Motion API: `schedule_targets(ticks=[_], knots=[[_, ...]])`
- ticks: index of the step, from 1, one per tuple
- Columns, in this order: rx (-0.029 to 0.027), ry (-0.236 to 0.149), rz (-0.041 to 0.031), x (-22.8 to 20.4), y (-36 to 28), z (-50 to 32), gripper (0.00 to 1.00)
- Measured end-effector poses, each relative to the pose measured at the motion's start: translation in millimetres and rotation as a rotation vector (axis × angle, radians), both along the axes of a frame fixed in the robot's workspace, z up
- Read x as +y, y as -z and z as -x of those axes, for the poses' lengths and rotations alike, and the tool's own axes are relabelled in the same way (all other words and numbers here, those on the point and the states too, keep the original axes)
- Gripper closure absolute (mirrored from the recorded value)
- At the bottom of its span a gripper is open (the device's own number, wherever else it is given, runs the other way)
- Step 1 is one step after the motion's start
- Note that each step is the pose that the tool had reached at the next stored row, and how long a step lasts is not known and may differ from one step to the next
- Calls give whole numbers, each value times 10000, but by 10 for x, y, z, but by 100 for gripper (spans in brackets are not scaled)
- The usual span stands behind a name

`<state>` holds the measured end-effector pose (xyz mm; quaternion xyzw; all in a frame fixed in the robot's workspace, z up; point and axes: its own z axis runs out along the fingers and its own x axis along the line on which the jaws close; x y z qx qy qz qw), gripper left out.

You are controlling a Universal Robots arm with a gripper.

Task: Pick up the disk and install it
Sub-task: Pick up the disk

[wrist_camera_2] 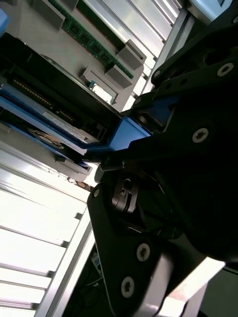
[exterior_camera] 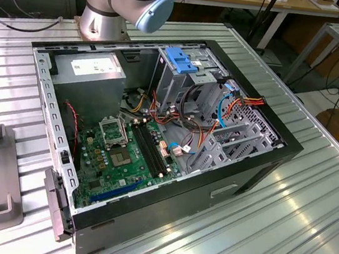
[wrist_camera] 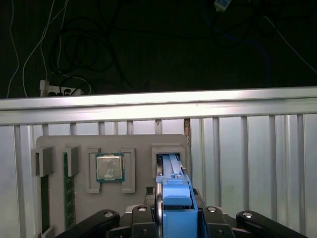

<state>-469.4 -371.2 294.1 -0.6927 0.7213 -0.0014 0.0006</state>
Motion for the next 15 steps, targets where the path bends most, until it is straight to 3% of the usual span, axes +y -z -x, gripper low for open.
schedule_targets(ticks=[15], knots=[[-2,65,-7,0,0,0,63]])
